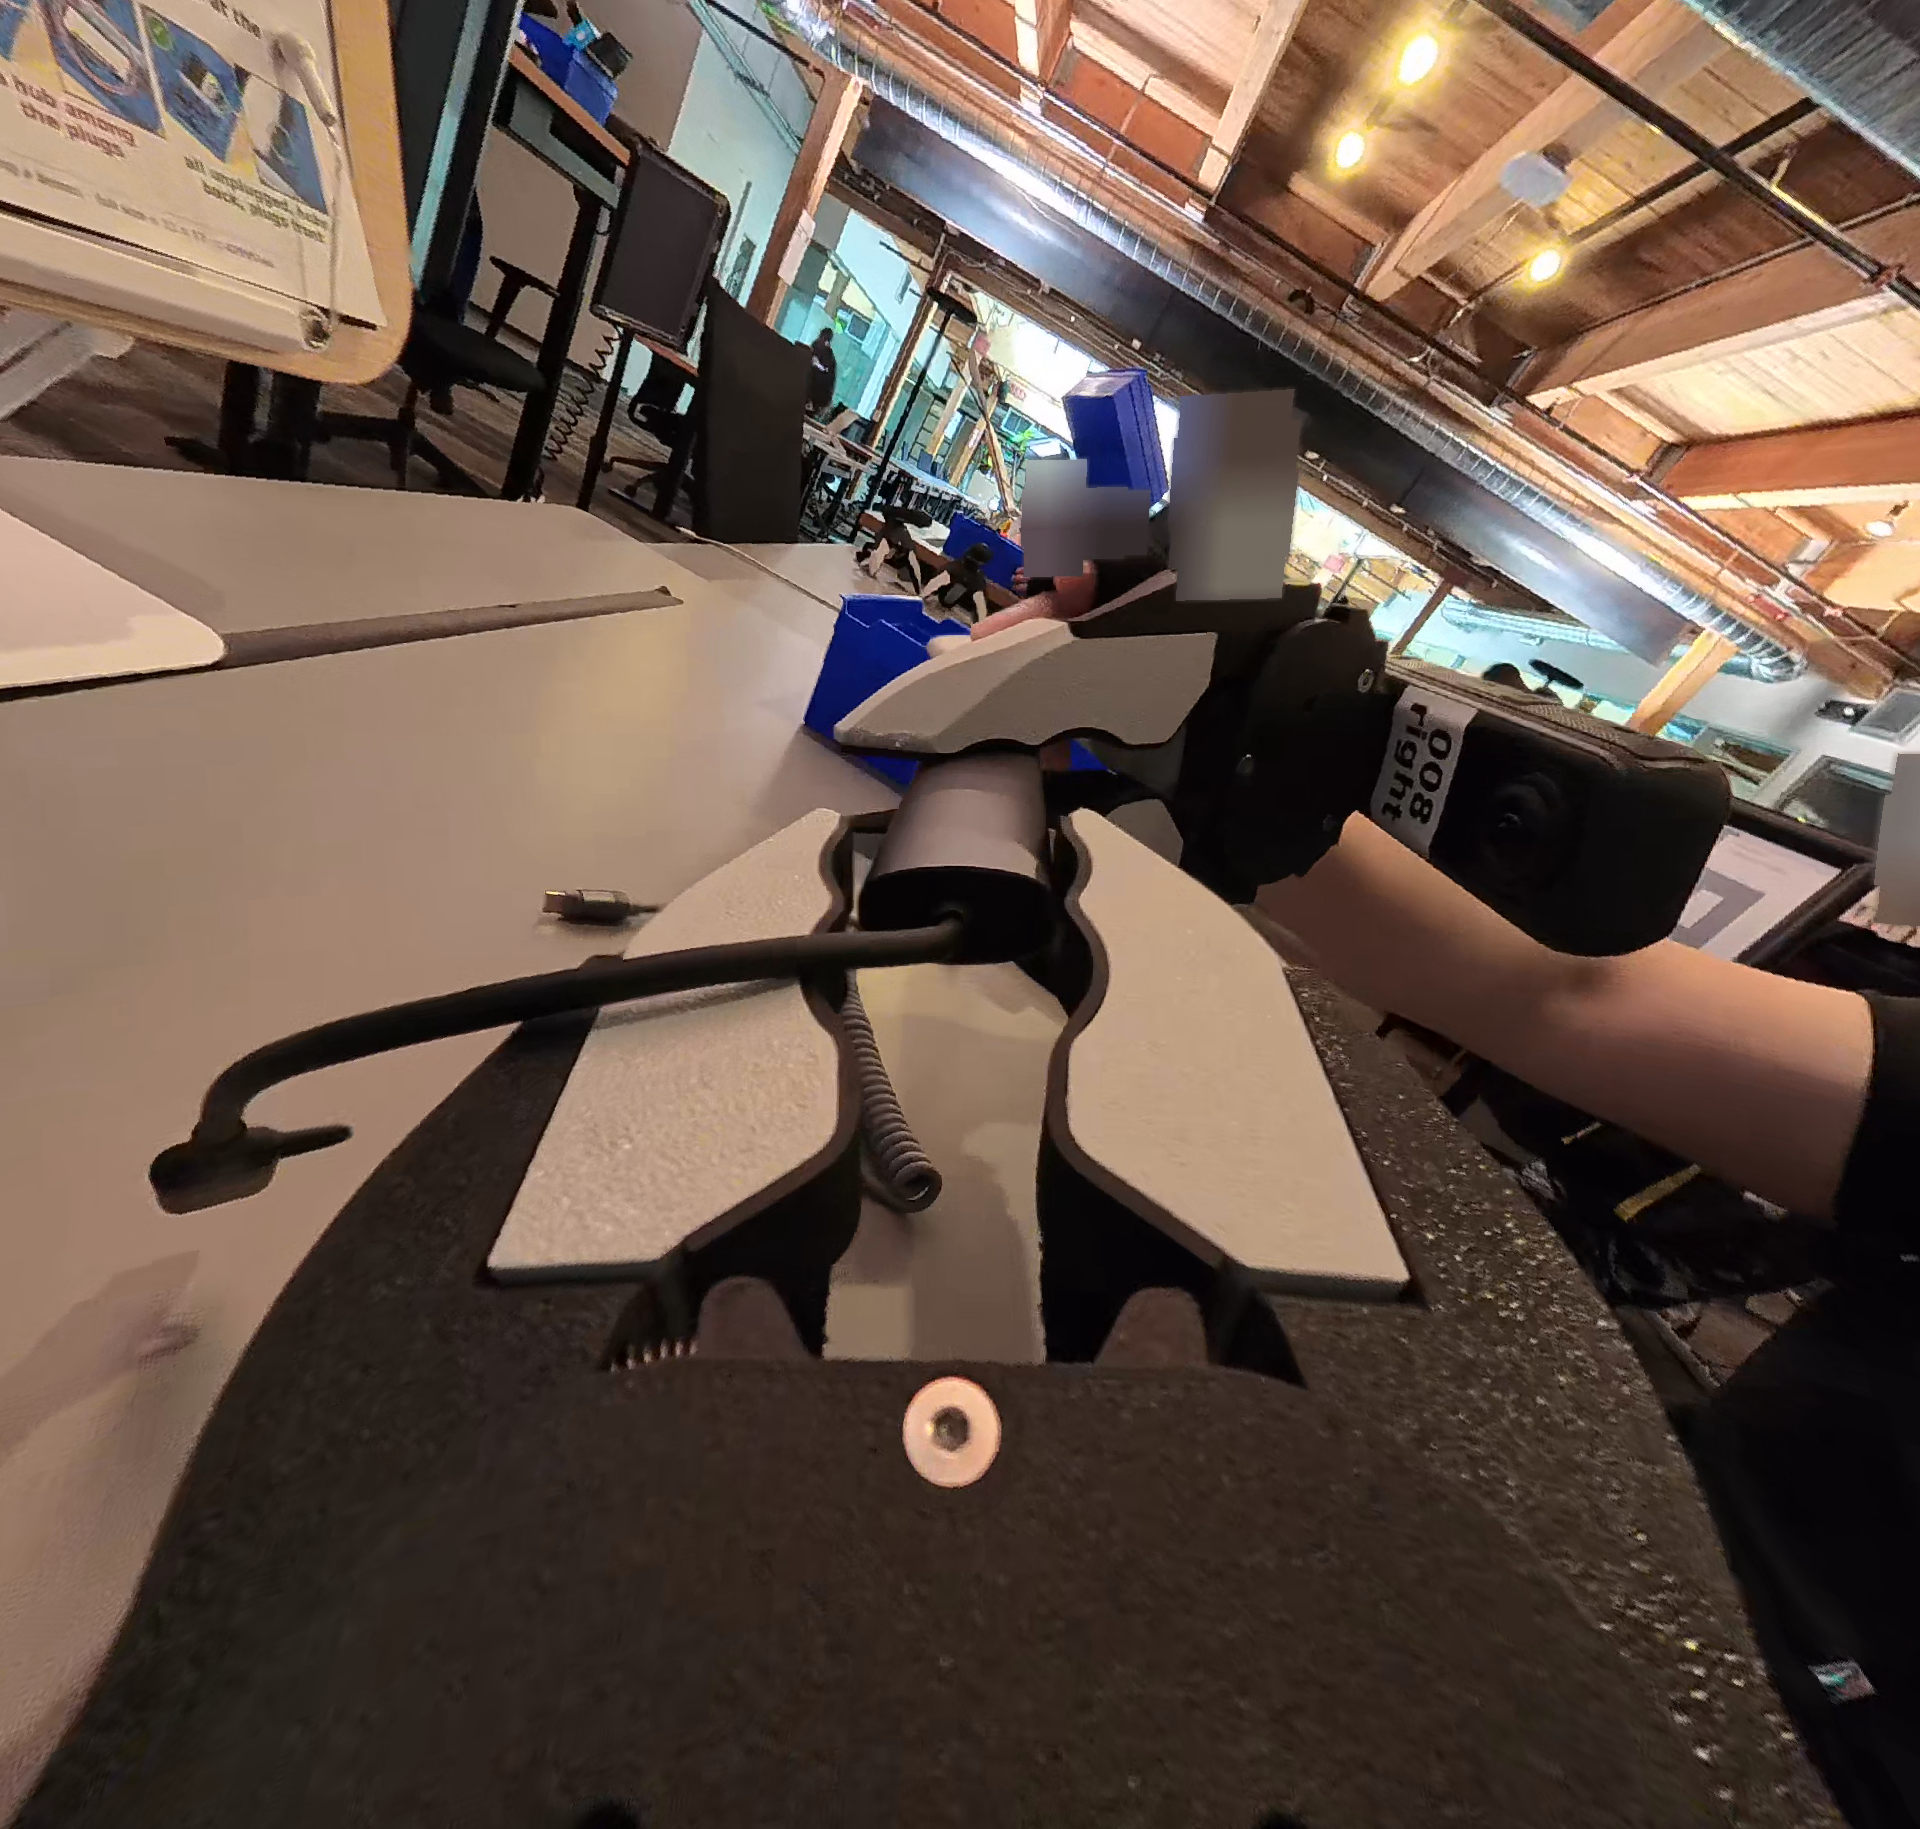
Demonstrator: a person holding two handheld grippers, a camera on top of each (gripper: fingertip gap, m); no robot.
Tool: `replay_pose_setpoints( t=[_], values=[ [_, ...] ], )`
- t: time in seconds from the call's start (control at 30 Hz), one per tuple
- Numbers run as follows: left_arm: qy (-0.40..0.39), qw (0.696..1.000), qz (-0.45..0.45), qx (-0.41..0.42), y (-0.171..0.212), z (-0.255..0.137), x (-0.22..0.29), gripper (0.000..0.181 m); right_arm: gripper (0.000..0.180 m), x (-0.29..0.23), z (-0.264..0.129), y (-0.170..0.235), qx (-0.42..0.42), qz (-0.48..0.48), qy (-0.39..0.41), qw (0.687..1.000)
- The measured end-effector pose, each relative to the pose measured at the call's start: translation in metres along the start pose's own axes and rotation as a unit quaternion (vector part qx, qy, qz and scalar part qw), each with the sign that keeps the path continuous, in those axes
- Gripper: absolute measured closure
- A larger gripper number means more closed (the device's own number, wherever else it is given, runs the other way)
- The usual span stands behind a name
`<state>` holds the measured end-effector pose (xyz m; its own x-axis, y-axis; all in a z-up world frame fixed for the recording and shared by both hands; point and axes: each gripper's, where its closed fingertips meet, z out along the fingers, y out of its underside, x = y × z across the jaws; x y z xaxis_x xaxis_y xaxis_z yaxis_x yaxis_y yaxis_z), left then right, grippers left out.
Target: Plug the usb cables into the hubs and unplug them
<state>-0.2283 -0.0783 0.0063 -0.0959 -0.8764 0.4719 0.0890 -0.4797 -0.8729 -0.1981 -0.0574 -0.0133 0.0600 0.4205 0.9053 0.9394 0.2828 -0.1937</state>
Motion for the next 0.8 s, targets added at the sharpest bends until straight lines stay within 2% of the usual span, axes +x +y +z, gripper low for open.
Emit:
replay_pose_setpoints(
  t=[0.43, 0.53, 0.8],
  values=[
    [-0.005, 1.000, 0.012, 0.014, -0.006, 0.001, 0.004, 0.148, 0.164, 0.004, 0.001, 0.001, 0.007, 0.023, -0.002, 1.000],
    [-0.021, 0.999, 0.010, 0.023, -0.007, 0.000, -0.002, 0.148, 0.152, 0.006, 0.003, 0.005, 0.008, 0.067, 0.004, 0.998],
    [-0.086, 0.994, 0.012, 0.070, -0.022, -0.021, -0.024, 0.148, 0.138, 0.008, -0.002, 0.026, 0.011, 0.213, 0.044, 0.976]
  ],
)
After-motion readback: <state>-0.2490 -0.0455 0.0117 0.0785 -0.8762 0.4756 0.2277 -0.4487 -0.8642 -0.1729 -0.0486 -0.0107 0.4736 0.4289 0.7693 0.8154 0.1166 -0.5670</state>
